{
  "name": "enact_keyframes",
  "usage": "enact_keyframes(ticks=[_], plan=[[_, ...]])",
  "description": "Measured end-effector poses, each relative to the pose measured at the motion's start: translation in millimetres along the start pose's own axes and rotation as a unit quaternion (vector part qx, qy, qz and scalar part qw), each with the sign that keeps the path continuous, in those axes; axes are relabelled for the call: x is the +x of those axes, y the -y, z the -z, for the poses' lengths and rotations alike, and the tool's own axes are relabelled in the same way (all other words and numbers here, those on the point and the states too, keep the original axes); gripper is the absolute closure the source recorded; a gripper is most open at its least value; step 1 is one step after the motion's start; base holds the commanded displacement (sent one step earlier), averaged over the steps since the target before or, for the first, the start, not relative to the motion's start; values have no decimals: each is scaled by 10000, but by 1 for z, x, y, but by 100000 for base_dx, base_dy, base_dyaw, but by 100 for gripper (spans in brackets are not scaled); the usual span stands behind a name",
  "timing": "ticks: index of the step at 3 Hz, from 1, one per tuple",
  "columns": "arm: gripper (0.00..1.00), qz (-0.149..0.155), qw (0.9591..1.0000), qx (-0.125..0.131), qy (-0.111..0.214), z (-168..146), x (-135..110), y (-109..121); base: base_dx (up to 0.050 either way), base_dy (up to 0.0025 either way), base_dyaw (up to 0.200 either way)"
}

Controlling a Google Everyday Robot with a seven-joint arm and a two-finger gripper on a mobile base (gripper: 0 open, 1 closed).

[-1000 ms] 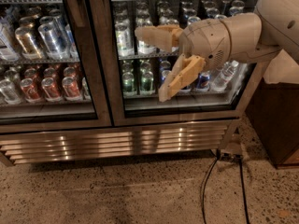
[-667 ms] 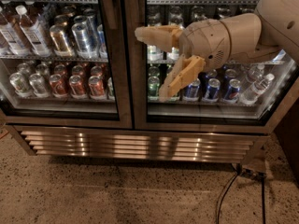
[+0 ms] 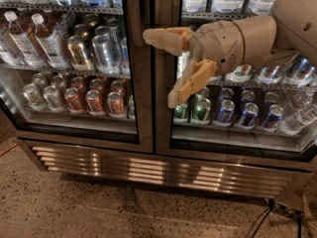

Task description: Open left fridge door

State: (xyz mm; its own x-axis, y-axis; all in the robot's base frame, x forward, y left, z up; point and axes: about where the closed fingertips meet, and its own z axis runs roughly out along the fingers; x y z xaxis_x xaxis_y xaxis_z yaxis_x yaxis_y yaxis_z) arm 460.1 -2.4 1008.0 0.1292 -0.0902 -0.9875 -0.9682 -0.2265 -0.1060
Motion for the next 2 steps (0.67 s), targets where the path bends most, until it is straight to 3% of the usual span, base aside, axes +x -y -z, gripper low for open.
enact_keyframes(ticks=[1, 2], plan=[[0, 0, 10000, -1, 0, 0, 0, 0, 4999, 0, -10], [0, 0, 10000, 1, 0, 0, 0, 0, 0, 0, 0]])
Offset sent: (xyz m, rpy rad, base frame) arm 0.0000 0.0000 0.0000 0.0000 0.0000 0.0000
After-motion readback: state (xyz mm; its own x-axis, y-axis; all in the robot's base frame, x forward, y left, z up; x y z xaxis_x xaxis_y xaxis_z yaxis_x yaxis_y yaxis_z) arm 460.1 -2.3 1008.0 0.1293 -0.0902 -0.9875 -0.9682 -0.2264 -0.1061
